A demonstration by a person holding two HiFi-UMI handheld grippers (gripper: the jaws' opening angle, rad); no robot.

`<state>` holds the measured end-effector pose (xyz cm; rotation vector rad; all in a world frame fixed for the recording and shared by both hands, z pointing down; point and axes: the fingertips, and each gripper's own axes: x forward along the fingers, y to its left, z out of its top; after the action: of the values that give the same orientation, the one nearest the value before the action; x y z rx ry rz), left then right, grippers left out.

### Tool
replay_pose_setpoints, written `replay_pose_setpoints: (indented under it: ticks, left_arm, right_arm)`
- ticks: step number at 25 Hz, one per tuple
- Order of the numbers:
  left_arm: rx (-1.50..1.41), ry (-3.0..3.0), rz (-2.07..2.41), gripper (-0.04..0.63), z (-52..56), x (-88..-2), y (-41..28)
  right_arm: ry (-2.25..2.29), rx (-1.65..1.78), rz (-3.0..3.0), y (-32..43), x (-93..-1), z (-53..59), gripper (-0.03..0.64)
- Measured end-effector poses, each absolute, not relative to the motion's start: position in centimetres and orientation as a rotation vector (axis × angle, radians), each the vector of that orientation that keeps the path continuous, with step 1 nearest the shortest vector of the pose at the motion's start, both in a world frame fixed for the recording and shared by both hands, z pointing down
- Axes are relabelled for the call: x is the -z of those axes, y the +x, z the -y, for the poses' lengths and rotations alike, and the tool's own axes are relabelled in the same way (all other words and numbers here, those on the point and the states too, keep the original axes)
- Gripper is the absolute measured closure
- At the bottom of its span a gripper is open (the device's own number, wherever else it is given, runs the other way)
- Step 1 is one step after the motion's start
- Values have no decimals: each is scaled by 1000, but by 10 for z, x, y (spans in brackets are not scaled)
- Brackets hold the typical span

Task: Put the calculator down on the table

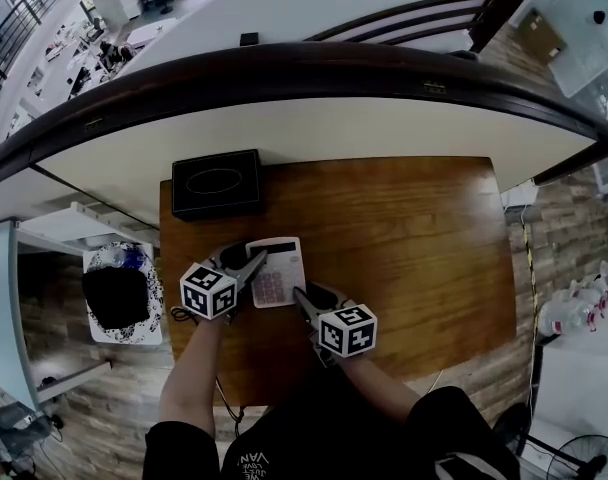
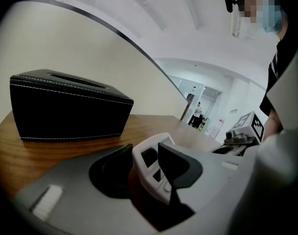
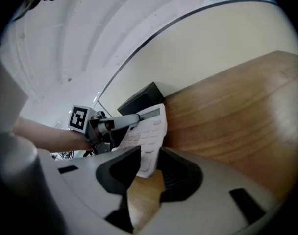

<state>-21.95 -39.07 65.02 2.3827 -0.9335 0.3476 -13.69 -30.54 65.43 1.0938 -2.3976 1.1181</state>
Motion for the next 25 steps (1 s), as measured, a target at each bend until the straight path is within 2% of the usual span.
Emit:
replay_pose_setpoints:
  ticks: [9,25]
  left_arm:
    - [-534,2365,1028,422,392,-665,-220]
    - [-548,2356,1063,422,386,-663,-223]
  right_arm:
    - [1136,-1041,2348,-138,-658,305,514]
    - [1168,-935,2304,-134,-657,302,492]
